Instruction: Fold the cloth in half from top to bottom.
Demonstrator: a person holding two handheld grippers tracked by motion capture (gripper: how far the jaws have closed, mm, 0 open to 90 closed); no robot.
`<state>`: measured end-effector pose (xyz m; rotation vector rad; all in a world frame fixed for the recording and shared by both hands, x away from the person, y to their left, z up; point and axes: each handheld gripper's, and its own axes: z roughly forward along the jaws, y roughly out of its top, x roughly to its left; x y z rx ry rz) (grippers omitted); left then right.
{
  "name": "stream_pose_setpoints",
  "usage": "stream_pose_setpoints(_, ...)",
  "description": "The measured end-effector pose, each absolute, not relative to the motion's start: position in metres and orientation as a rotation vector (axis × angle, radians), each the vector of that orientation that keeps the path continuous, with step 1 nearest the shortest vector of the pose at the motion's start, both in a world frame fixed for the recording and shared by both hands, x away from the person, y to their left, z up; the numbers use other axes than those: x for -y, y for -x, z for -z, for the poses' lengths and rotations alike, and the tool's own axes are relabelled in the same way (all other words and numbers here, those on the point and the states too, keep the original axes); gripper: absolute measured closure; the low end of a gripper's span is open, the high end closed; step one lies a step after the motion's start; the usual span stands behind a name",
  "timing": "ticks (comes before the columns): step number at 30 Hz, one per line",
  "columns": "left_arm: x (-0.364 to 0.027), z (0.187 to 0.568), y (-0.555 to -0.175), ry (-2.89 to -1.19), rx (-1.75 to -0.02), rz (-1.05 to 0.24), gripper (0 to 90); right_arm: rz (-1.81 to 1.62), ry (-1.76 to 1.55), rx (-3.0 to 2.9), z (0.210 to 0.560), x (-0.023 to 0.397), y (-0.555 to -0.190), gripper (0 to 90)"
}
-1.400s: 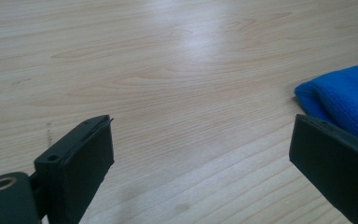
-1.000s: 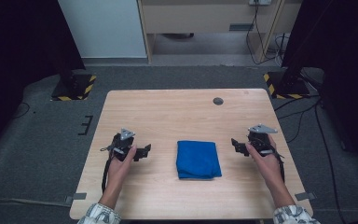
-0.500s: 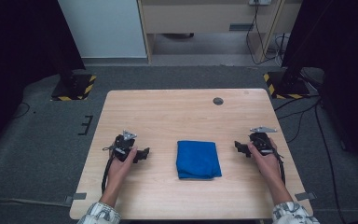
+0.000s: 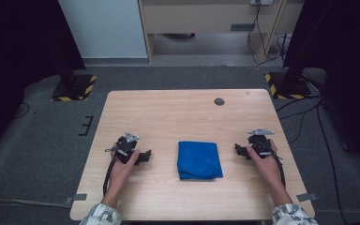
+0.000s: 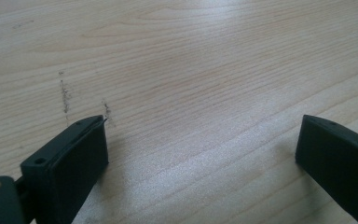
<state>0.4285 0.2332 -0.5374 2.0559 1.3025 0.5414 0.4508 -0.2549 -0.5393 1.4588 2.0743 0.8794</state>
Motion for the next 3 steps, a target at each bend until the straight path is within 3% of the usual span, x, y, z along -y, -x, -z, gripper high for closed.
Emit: stream_pose_setpoints(3,-0.2332,0.5374,-0.4284,-2.055,-1.304,-0.542,1.5,-0.882,-1.456,-2.077,0.5394,0.2548,-0.4497,8.5)
